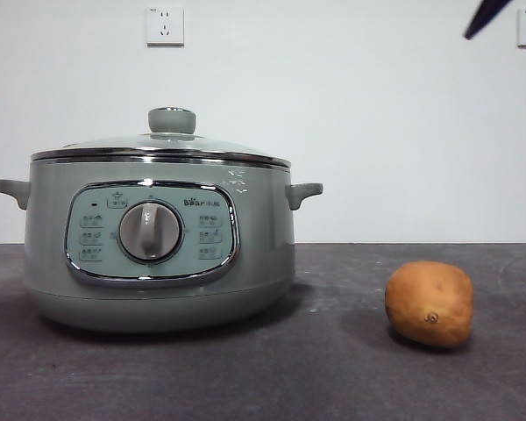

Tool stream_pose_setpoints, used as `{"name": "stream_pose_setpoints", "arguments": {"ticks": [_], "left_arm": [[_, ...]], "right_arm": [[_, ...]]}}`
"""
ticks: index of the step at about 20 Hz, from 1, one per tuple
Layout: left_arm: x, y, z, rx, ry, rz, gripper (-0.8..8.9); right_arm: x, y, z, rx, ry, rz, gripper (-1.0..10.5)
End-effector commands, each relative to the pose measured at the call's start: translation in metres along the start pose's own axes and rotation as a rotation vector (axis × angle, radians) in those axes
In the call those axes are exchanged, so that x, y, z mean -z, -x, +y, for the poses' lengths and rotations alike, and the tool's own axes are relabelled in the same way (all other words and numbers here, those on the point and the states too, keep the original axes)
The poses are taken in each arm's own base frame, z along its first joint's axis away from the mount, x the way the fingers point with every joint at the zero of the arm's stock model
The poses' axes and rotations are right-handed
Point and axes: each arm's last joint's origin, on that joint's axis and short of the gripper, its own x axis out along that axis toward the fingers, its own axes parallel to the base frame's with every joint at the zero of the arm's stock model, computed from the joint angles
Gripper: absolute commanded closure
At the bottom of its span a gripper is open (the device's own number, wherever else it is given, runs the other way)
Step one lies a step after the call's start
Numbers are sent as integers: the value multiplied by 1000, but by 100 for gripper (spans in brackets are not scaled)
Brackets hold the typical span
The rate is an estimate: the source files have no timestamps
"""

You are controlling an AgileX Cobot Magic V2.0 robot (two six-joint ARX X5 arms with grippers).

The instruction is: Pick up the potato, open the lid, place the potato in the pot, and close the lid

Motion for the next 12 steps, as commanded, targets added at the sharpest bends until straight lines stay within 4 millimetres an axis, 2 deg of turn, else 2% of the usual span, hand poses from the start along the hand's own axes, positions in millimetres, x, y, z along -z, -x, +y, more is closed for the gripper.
{"name": "stream_pose_setpoints", "arguments": {"ticks": [1,8,12], "left_arm": [[-3,2,-1,3,-19,-19,468],[-3,2,-1,3,-20,-20,467],[-3,2,-1,4,-20,-20,468]], "right_arm": [[-1,-15,8,56,-57,55,380],[-9,-89,29,313,-51,233,381],[-8,-135,20,434,-93,329,383]]}}
